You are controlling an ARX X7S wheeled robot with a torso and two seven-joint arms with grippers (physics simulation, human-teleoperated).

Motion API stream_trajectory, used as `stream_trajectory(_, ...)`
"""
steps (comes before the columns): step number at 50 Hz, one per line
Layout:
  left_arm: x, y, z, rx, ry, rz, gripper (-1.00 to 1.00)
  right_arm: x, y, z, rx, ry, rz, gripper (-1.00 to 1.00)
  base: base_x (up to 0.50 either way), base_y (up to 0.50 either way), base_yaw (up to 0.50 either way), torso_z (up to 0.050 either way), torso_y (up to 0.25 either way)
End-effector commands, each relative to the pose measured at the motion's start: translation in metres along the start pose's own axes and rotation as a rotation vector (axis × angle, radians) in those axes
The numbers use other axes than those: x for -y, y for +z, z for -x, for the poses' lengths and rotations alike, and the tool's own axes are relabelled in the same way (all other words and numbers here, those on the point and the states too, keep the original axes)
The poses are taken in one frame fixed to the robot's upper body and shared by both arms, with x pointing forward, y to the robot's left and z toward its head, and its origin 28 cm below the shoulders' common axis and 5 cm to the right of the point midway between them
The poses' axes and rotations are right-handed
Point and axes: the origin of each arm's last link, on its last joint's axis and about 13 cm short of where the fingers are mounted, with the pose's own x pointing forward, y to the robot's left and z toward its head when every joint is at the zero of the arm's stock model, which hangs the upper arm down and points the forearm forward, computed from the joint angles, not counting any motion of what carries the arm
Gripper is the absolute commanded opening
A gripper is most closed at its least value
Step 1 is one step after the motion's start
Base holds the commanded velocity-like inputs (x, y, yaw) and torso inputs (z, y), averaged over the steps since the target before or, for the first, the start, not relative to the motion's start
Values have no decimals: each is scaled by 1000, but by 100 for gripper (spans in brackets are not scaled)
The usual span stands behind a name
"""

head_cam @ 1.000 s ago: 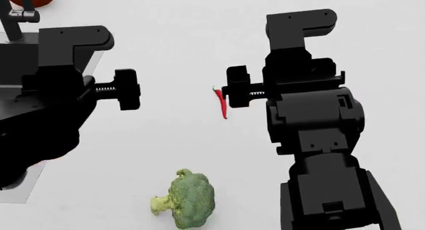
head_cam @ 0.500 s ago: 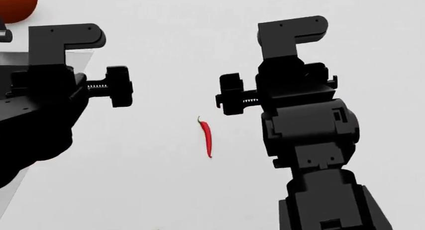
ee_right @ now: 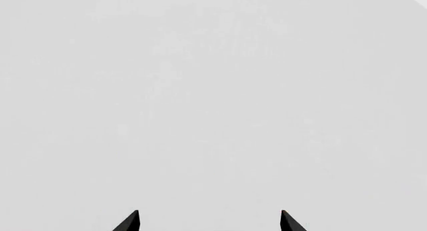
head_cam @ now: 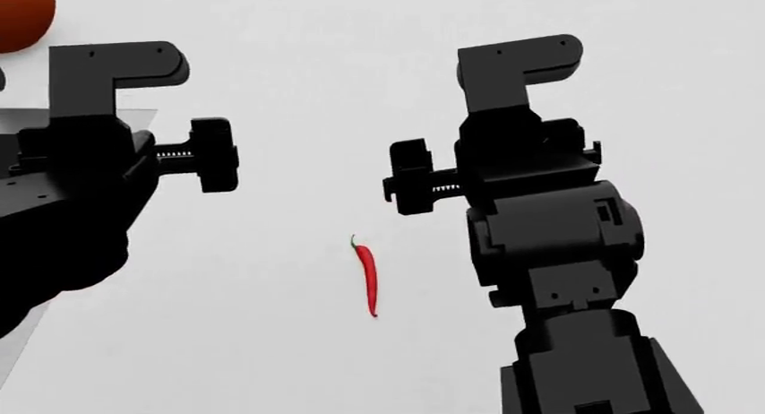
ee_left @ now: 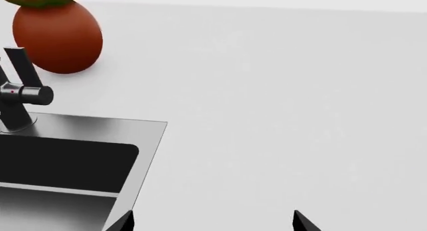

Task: There is a mixed pile of frozen fruits and vegetables on the counter. Locate all the frozen vegetables and place the items in a bowl on the counter. Take all the frozen fruits and defrost them in a running sink.

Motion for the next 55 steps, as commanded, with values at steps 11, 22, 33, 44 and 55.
stream_trajectory(11, 0, 0, 1, 4, -16, 4, 100, 0, -3, -2, -20, -3, -2, 100, 51, -7, 0, 0, 0)
stream_trajectory(22, 0, 14, 27, 43, -60, 34, 100, -4, 3, 24, -86, 68, -9, 100, 0, 0, 0, 0, 1)
stream_trajectory(33, -2, 11, 23, 51, -63, 49, 100, -10, 2, 62, -151, 176, -7, 100, 0, 0, 0, 0, 0)
stream_trajectory(44, -1, 9, 23, 51, -69, 53, 100, -21, -5, 67, -187, 249, 0, 100, 0, 0, 0, 0, 0)
stream_trajectory(55, 1, 10, 24, 51, -72, 46, 100, -32, -17, 59, -204, 270, 17, 100, 0, 0, 0, 0, 0)
